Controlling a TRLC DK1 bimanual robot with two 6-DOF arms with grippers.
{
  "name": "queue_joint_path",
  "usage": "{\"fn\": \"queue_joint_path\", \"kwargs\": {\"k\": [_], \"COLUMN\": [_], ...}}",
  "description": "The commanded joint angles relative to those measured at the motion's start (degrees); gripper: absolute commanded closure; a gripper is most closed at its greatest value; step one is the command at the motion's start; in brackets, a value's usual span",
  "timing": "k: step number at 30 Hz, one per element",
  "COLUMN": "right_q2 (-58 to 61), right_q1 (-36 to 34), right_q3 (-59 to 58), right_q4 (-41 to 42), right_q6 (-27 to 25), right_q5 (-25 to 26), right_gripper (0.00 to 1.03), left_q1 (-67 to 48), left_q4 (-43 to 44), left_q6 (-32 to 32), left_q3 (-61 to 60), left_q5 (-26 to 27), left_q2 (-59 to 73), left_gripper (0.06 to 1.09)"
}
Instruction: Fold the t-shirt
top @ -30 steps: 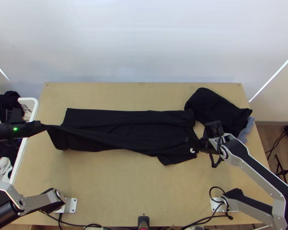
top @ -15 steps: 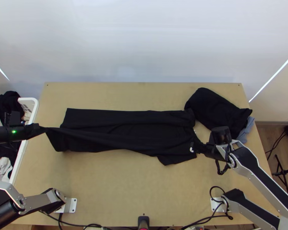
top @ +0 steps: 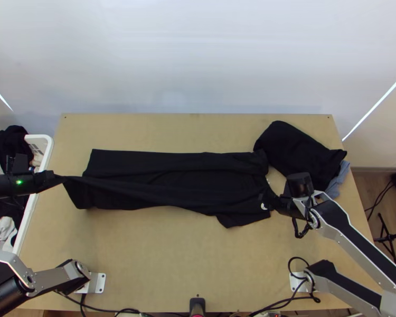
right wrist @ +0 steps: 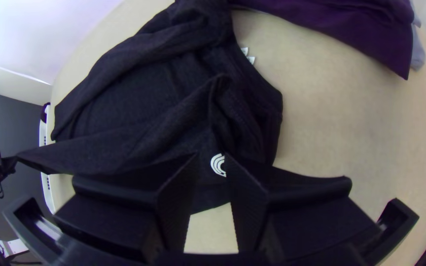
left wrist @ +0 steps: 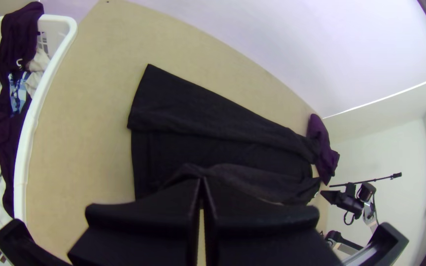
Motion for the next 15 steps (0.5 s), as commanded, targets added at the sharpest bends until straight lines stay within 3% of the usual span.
{"fn": "queue_joint_path", "kwargs": {"k": [1,15], "right_q2": [1.11,1.98], "right_q1": [0.11,0.90], "right_q3": [-0.28,-1.16], "right_q4": [0.94,2.70], "right_q6": [0.04,0.48], "right_q5": [0.04,0.04], "right_gripper": [0.76,0.76], "left_q1": [0.23,-0.03], "left_q4": [-0.13,-0.13], "left_q6": [0.06,0.32], "left_q3": [0.15,-0.73], "left_q5": [0.02,0.02], "left_q2": [-0.12,0.06], "left_gripper": [1.05,1.05]}}
